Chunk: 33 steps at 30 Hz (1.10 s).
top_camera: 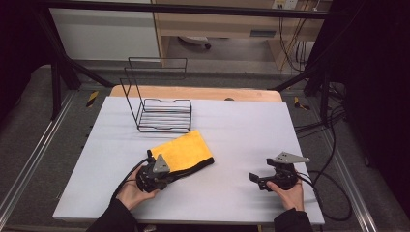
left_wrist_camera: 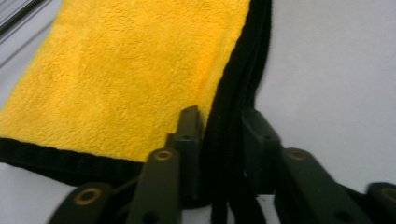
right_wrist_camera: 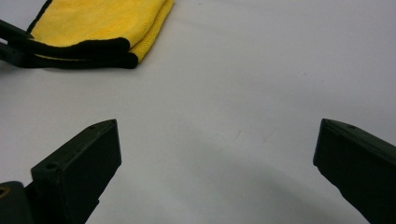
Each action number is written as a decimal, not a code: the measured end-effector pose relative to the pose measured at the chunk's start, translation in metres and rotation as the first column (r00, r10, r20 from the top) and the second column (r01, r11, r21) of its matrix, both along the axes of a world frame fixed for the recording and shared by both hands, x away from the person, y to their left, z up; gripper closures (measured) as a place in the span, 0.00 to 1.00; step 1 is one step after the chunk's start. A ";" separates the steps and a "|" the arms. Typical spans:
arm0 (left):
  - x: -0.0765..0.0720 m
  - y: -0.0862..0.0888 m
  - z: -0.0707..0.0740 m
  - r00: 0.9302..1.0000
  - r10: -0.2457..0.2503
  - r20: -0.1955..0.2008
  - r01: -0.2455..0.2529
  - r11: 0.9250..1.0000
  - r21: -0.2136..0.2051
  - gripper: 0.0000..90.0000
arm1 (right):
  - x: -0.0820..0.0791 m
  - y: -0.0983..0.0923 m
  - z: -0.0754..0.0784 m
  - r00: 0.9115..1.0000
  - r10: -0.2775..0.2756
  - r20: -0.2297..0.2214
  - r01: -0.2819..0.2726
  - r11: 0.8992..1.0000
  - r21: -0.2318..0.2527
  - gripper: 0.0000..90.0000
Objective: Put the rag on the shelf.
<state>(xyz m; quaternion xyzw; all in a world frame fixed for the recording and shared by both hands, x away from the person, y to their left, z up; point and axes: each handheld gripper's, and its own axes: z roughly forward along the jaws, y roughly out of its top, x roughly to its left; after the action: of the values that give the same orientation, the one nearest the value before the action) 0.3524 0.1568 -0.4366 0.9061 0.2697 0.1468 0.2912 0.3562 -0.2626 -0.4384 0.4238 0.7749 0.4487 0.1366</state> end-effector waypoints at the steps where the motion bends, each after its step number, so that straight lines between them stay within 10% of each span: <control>1: -0.001 -0.002 -0.001 1.000 0.003 0.004 -0.003 1.000 0.005 0.66 | 0.000 0.000 0.000 1.000 0.002 0.001 -0.002 1.000 -0.003 0.02; 14: -0.003 -0.009 -0.003 0.996 0.029 0.088 -0.036 0.996 0.083 0.86 | -0.001 0.001 0.000 1.000 0.001 0.000 -0.001 1.000 0.006 0.02; 22: 0.011 0.005 0.006 0.997 0.060 -0.049 -0.063 0.997 -0.045 0.89 | 0.001 0.001 -0.001 1.000 0.011 -0.003 -0.011 1.000 -0.001 0.02; 33: -0.010 -0.025 0.020 0.996 0.011 -0.086 -0.018 0.996 -0.085 0.89 | 0.001 0.001 -0.001 1.000 0.014 -0.008 -0.014 1.000 0.002 0.02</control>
<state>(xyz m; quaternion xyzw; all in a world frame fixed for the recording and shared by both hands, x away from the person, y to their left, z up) 0.3425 0.1314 -0.4164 0.8962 0.2946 0.0983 0.3168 0.3569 -0.2612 -0.4394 0.4202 0.7779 0.4487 0.1301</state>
